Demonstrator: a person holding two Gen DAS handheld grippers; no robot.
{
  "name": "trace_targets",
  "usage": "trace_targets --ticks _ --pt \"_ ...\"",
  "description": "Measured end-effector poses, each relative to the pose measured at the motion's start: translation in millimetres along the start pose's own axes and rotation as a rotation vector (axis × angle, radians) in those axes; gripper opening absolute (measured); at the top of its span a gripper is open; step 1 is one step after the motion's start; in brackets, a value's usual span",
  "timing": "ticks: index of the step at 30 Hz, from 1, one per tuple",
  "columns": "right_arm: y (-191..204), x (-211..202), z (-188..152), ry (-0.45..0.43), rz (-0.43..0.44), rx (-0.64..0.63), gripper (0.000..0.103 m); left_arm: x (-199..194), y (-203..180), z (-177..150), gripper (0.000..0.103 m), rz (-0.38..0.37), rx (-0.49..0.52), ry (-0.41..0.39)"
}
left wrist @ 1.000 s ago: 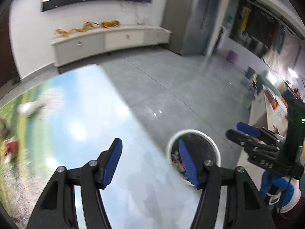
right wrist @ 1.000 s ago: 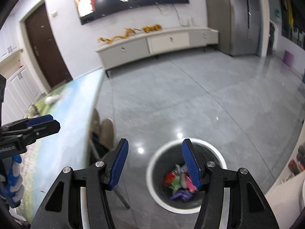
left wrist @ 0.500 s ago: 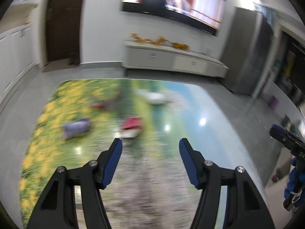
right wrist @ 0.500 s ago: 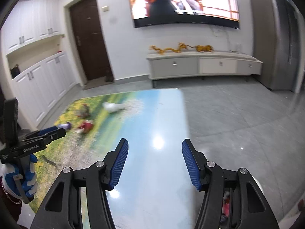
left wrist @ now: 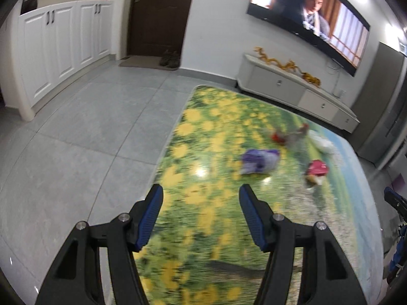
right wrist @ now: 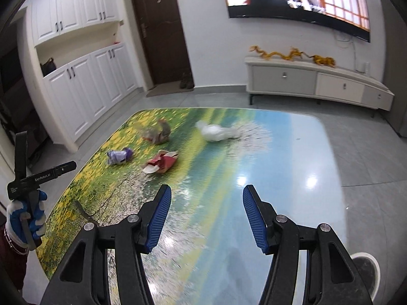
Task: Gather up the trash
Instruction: 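Move both open tools back over the table toward the wrappers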
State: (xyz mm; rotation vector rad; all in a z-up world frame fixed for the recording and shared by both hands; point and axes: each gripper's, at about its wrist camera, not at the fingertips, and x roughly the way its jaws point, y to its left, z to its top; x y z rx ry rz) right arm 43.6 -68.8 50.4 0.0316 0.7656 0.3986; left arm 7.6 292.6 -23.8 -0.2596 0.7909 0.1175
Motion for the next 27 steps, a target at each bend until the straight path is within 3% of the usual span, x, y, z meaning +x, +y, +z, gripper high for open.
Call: trace_targets --ticks 4,9,15,20,27 --pt "12.1 23.1 4.0 0.027 0.030 -0.027 0.058 0.8 11.4 -2.4 0.060 0.005 -0.013 0.004" --pt "27.2 45.4 7.7 0.055 0.084 -0.062 0.058 3.9 5.7 1.8 0.060 -0.048 0.017 0.002" --pt "45.2 74.2 18.9 0.072 0.154 -0.079 0.058 18.0 -33.1 22.2 0.062 -0.145 0.119 0.003" --pt "52.0 100.4 33.0 0.074 0.190 -0.058 0.060 47.7 -66.6 37.9 0.066 -0.183 0.181 0.028" --pt "52.3 144.3 40.5 0.114 0.183 0.012 0.060 93.6 -93.7 46.4 0.066 -0.154 0.224 0.104"
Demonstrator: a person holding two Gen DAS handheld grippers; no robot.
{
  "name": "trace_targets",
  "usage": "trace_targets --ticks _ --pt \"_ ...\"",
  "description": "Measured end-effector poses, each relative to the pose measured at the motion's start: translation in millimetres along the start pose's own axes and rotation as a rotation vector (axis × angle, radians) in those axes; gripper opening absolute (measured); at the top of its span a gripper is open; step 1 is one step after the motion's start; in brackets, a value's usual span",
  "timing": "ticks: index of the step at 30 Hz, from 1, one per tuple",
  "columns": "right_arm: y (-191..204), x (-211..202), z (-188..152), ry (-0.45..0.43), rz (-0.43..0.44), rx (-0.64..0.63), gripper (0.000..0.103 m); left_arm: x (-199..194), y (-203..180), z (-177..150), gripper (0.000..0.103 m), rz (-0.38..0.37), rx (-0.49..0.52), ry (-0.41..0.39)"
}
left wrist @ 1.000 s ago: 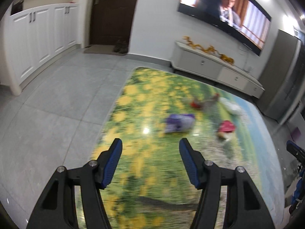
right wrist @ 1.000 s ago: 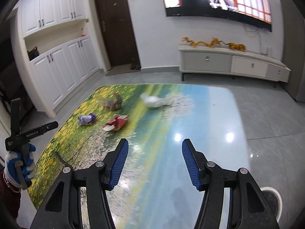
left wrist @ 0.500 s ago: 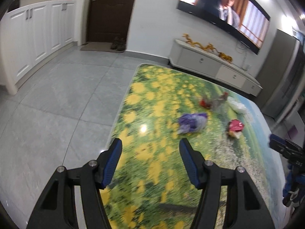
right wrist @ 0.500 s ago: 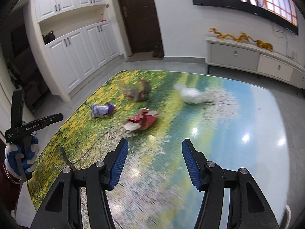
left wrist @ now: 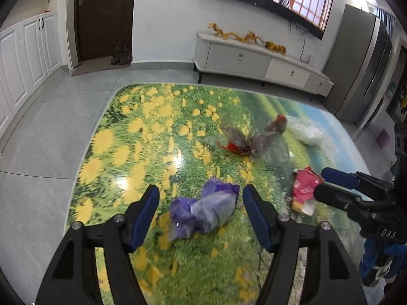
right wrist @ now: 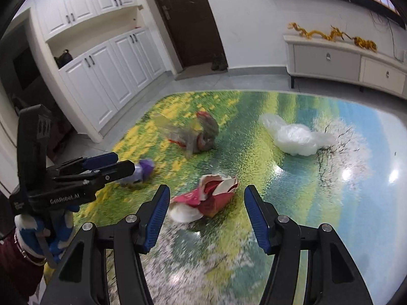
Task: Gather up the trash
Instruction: 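Move both open tools back over the table toward the wrappers, then grasp the purple bag with the left tool while the right tool grasps the pink-white wrapper, then carry the purple bag and pink wrapper over the trash bin with both tools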
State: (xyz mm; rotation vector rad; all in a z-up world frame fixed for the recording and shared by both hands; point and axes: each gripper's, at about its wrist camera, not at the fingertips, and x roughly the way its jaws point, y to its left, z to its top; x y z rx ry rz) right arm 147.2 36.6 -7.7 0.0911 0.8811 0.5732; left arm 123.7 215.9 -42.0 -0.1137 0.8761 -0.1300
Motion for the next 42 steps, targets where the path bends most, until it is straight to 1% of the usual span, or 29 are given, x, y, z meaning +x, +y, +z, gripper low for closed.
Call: trace_targets --ticks 3,5,7,9,10,11,15,20,27,29,32,37,42 --pt "-3.5 13.6 0.5 0.023 0.005 0.029 0.060 12.7 -1.3 0.4 0.066 0.003 0.000 0.030" --pt "-3.1 18.3 -0.6 0.031 0.007 0.031 0.059 15.0 -2.0 -1.0 0.066 0.013 0.008 0.031" --pt "-0.8 18.9 -1.4 0.028 0.001 0.016 0.048 15.6 -1.6 -2.4 0.063 0.016 0.012 0.030" --pt "0.1 18.1 -2.6 0.027 0.014 0.014 0.034 14.6 -3.2 -4.6 0.056 0.020 0.024 0.028" --pt "0.6 16.5 -3.3 0.024 0.013 0.009 0.033 13.3 -4.2 -5.2 0.052 0.017 0.028 0.028" --pt "1.4 14.0 -4.5 0.021 0.010 0.000 0.032 12.0 -4.7 -6.4 0.051 0.013 0.028 0.028" --pt "1.0 5.1 -10.2 0.015 0.016 -0.005 0.026 5.6 -9.5 -15.4 0.049 0.004 0.018 0.019" --pt "4.4 -15.9 -22.1 0.002 0.006 -0.039 0.024 -5.6 -21.4 -25.0 0.048 0.002 0.010 0.000" --pt "-4.5 -61.7 -43.7 -0.036 -0.027 -0.031 0.022 -37.2 -46.6 -35.8 0.048 -0.020 -0.006 -0.041" --pt "-12.0 -77.2 -50.7 -0.049 -0.040 -0.021 0.022 -45.3 -58.8 -40.2 0.048 -0.023 0.011 -0.043" --pt "-22.5 -105.7 -63.3 -0.075 -0.073 -0.003 0.022 -56.3 -82.9 -45.0 0.048 -0.047 0.045 -0.047" --pt "-52.4 -162.8 -87.0 -0.137 -0.140 0.048 0.022 -75.7 -134.0 -47.5 0.047 -0.120 0.111 -0.075" --pt "-88.5 -220.4 -113.6 -0.201 -0.229 0.113 0.022 -85.9 -187.3 -44.5 0.047 -0.213 0.167 -0.080"
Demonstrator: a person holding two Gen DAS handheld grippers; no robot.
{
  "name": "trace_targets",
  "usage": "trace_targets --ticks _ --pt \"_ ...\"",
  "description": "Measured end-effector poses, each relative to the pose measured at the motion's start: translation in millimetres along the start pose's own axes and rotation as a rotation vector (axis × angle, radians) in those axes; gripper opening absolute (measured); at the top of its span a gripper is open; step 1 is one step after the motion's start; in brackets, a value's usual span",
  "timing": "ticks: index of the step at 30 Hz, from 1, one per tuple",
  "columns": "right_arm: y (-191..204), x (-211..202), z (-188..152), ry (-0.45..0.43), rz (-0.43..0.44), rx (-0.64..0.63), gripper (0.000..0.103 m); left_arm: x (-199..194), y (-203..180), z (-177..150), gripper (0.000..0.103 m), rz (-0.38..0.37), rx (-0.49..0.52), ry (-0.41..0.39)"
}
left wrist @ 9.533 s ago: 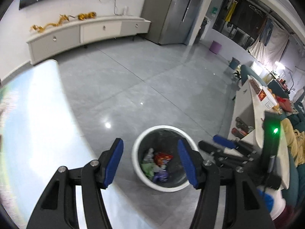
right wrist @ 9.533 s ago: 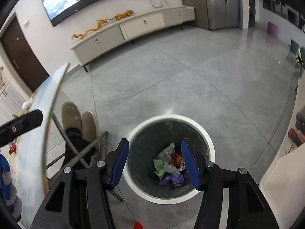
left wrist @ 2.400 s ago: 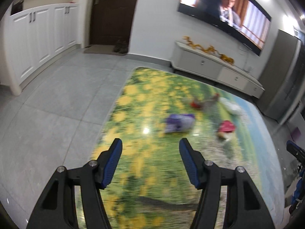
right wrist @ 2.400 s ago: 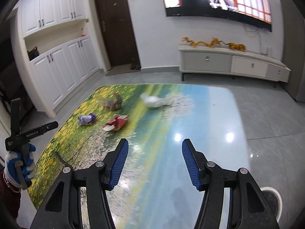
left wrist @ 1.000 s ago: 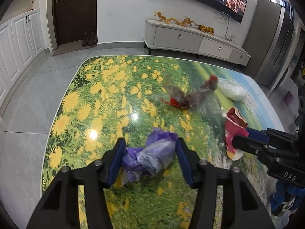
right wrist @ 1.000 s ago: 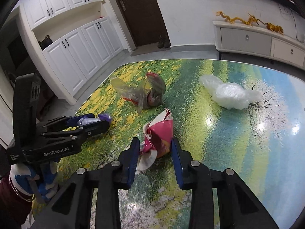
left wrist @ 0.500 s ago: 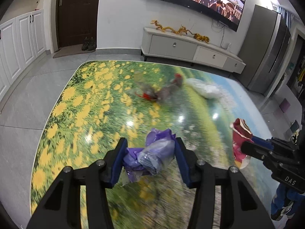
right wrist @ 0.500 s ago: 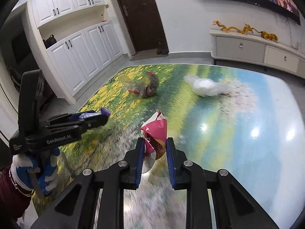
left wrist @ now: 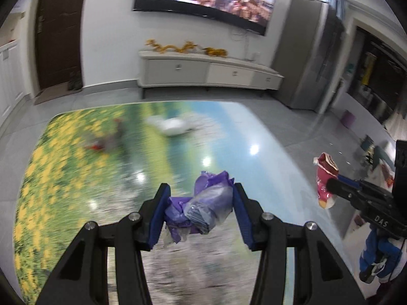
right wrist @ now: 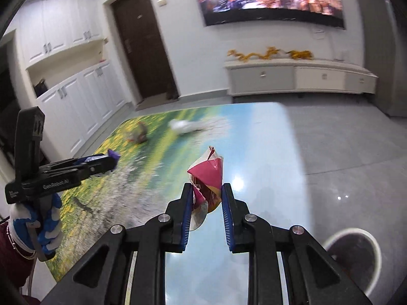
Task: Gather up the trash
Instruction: 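Carry the purple bag and pink wrapper over the trash bin with both tools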
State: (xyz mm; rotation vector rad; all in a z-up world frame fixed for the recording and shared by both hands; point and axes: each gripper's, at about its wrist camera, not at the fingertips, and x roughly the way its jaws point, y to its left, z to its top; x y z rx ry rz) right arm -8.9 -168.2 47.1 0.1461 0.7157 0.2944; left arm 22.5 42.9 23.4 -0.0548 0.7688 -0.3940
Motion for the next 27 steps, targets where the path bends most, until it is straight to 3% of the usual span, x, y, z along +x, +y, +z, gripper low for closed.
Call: trace_targets --ticks 6,12,20,27 --pt "-59.3 -48.1 -16.2 -0.053 -0.117 0.084 0.022 17.7 -67.8 19.0 0.047 -0.113 0.059 0.024" --pt "-120.3 -67.2 -38.8 -0.057 -0.211 0.186 0.022 55.1 -141.9 27.2 0.047 -0.190 0.150 0.093" --pt "-193.1 -61.2 -79.7 0.008 -0.280 0.319 0.022 123.4 -240.2 15.9 0.047 -0.249 0.283 0.240" --pt "-245.2 -38.5 -120.0 0.095 -0.301 0.441 0.022 179.3 -306.3 -6.3 0.048 -0.266 0.324 0.403"
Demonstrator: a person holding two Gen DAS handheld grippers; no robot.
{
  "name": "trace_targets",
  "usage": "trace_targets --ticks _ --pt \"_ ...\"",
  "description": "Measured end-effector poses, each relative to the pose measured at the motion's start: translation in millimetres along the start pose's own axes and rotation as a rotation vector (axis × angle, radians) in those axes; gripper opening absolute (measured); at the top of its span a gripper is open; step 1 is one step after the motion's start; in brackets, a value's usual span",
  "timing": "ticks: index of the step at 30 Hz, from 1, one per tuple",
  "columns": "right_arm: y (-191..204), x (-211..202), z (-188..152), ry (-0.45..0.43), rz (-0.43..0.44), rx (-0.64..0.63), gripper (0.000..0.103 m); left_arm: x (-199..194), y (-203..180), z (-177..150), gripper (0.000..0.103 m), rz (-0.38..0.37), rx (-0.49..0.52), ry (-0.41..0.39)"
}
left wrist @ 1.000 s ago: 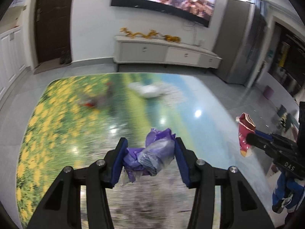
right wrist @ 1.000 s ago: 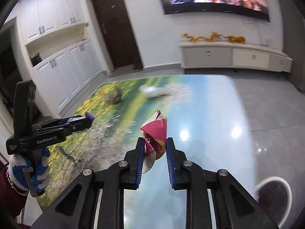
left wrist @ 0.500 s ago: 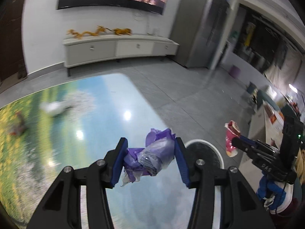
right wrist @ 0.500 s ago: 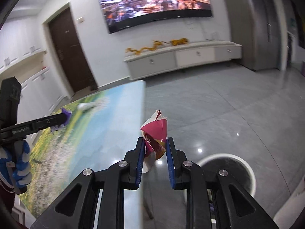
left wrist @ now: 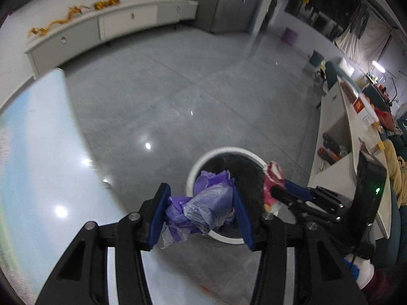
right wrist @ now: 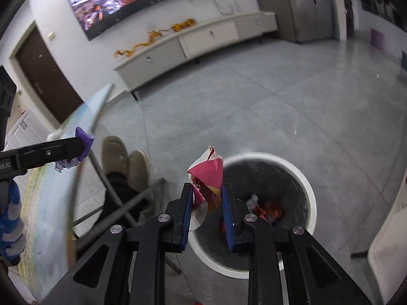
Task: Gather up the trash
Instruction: 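Carry the purple bag and pink wrapper over the trash bin with both tools, then open both tools to drop the items into the trash bin, then move both open tools back over the table toward the last wrappers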
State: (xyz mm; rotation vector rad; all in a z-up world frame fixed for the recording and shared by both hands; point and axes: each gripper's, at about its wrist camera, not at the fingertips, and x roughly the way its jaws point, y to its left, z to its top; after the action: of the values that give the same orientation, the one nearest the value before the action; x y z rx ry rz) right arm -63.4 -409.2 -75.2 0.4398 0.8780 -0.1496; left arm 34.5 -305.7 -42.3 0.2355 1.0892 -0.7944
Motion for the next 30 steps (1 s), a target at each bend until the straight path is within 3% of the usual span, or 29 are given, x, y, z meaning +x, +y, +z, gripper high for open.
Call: trace_targets --ticks 7,13,15,18,30 --pt "-37.4 29.4 -10.6 0.081 -0.014 0.067 0.024 48.6 -27.1 13.1 0.050 -0.019 -0.008 0.120" --pt "-48.6 40.4 -17.6 0.119 -0.007 0.073 0.029 69.4 -32.7 14.8 0.052 -0.036 -0.031 0.171" --pt "-47.8 42.8 -17.7 0.131 -0.010 0.064 0.035 71.8 -29.0 14.7 0.055 -0.051 -0.049 0.182" --pt "-47.4 44.2 -17.2 0.138 -0.019 0.056 0.047 73.3 -28.2 15.5 0.059 -0.063 -0.062 0.179" --pt "-42.8 11.1 -7.1 0.078 -0.062 0.039 0.050 52.8 -33.2 16.2 0.064 -0.155 -0.094 0.118"
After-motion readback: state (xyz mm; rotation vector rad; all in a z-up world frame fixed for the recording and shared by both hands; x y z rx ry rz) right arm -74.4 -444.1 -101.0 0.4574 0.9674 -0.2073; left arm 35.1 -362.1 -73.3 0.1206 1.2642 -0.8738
